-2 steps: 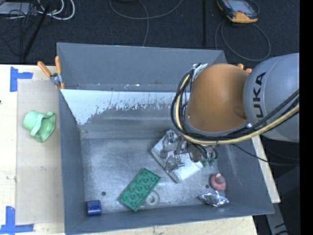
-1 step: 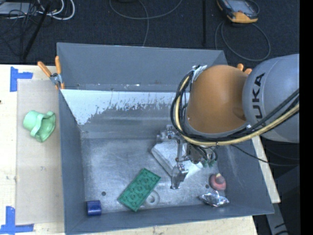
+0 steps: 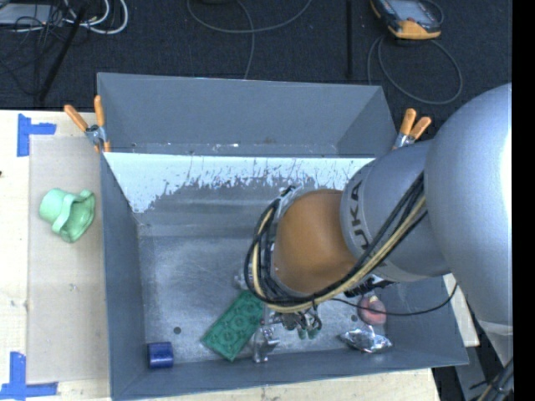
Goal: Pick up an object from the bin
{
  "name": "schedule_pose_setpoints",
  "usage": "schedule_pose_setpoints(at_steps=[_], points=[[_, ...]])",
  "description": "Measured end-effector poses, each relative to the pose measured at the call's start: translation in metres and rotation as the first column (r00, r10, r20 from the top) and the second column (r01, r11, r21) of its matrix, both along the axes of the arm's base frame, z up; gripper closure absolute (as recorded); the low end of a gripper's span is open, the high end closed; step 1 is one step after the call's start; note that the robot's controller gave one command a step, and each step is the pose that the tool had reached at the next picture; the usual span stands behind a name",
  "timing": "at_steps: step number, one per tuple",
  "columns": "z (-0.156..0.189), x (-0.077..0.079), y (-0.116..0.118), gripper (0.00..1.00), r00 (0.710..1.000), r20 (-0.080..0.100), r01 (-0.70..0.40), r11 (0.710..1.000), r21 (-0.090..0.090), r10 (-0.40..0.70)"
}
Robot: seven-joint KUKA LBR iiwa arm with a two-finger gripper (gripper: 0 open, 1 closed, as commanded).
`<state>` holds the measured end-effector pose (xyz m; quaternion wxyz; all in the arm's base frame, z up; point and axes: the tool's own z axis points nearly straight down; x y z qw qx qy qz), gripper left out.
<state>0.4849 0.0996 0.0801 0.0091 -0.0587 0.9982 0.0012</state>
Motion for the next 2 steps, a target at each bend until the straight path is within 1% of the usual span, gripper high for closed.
schedule_pose_setpoints(at_steps=[1,2], points=[[-0.001,-0.005,-0.001,1.0,1.0,-0.02,0.0,1.0,-0.004,0.0],[0.101,-0.006,-0.004,1.0,0.995,-0.011,-0.1,0.995,-0.003,0.1]])
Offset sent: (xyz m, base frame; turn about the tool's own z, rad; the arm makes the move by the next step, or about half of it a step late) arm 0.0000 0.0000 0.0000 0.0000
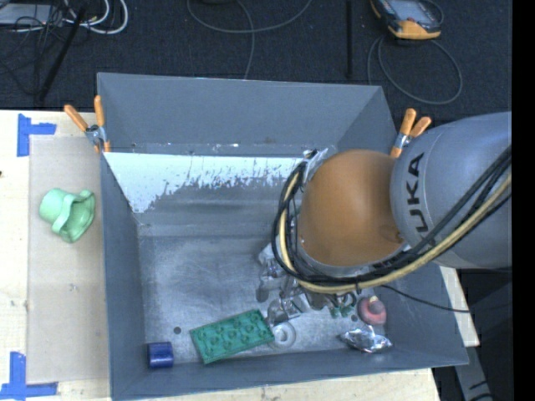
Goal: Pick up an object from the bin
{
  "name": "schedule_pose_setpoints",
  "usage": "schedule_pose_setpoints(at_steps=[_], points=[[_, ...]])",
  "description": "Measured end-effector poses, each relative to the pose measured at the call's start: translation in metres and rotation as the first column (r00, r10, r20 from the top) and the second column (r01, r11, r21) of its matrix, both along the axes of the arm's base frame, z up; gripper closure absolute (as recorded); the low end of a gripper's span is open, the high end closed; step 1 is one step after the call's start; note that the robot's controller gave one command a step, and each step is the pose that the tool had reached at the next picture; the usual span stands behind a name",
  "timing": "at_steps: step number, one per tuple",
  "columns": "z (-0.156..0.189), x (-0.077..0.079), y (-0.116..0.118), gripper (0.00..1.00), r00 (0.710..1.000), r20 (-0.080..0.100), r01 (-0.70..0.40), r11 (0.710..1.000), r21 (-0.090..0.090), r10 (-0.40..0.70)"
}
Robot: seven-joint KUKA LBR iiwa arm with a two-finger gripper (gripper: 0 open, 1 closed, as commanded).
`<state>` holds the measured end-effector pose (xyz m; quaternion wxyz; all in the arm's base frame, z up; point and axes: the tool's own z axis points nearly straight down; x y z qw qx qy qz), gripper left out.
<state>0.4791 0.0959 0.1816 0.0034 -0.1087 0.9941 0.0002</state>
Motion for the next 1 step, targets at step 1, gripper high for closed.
schedule_pose_setpoints(at_steps=[1], points=[[-0.0961,-0.0011,0.002,1.0,1.0,0.0,-0.017,1.0,0.0,0.017]])
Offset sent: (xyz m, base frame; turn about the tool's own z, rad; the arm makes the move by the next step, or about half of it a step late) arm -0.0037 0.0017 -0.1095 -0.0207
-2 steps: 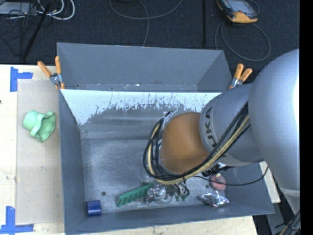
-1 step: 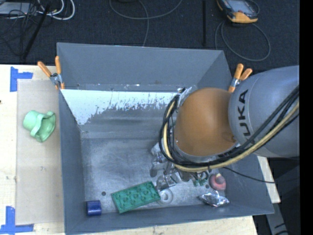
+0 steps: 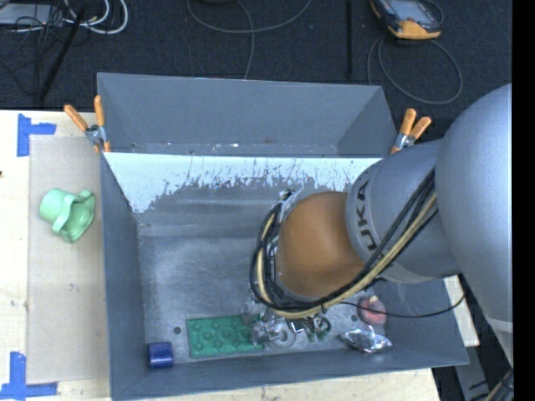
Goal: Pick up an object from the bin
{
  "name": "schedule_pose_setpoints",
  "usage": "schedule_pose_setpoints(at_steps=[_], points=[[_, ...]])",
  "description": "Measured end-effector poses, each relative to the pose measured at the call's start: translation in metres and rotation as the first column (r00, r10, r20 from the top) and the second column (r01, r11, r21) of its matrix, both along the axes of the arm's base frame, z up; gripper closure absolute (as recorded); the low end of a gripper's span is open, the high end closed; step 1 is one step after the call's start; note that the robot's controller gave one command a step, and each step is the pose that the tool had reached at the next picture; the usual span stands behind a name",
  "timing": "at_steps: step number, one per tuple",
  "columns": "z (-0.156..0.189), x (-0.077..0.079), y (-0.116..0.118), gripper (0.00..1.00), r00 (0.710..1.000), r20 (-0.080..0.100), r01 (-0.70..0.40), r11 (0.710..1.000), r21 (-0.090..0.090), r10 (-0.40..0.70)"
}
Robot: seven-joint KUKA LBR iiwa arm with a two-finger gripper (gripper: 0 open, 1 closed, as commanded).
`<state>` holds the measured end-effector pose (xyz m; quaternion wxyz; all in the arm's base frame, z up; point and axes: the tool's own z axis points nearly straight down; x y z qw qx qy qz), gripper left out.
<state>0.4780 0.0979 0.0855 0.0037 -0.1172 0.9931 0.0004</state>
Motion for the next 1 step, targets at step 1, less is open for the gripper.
schedule_pose_setpoints(at_steps=[1], points=[[0.1848,0.0127,-0.0086,1.0,0.998,0.002,-0.063,0.998,-0.001,0.063]])
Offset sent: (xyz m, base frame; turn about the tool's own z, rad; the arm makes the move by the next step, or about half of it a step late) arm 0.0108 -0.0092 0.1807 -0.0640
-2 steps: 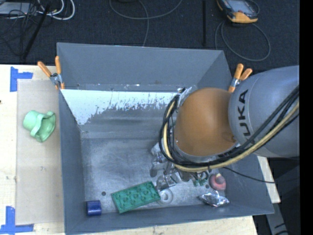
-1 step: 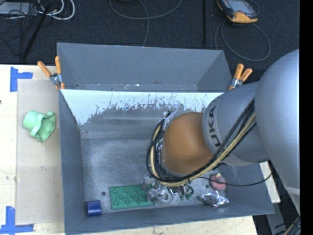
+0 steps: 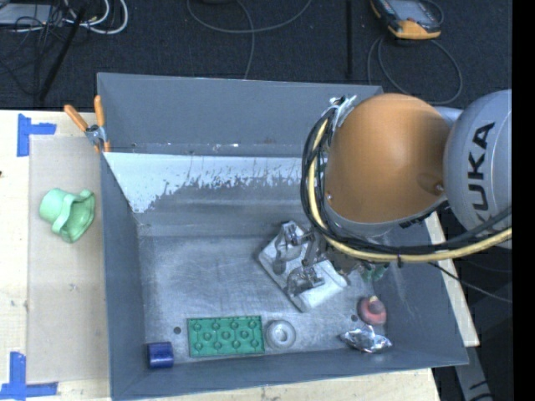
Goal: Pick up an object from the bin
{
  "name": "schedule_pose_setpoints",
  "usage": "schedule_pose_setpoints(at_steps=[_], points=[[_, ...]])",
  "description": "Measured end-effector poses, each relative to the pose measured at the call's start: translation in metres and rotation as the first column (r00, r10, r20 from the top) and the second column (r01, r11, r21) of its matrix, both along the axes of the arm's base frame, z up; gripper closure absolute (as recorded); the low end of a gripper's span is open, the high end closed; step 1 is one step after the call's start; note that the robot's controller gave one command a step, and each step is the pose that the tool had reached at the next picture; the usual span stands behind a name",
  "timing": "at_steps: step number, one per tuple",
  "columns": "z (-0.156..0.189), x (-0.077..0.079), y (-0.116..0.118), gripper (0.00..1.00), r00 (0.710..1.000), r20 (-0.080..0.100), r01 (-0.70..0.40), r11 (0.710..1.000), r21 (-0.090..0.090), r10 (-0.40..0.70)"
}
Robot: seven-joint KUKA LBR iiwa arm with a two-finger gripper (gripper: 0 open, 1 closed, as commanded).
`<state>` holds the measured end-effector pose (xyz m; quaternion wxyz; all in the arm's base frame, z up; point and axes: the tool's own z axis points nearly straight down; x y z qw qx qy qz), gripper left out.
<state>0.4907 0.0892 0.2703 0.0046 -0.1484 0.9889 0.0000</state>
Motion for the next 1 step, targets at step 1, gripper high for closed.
schedule_pose_setpoints(at_steps=[1], points=[[-0.0046,-0.0014,-0.0001,0.0,1.0,-0.009,0.0,1.0,-0.001,0.0]])
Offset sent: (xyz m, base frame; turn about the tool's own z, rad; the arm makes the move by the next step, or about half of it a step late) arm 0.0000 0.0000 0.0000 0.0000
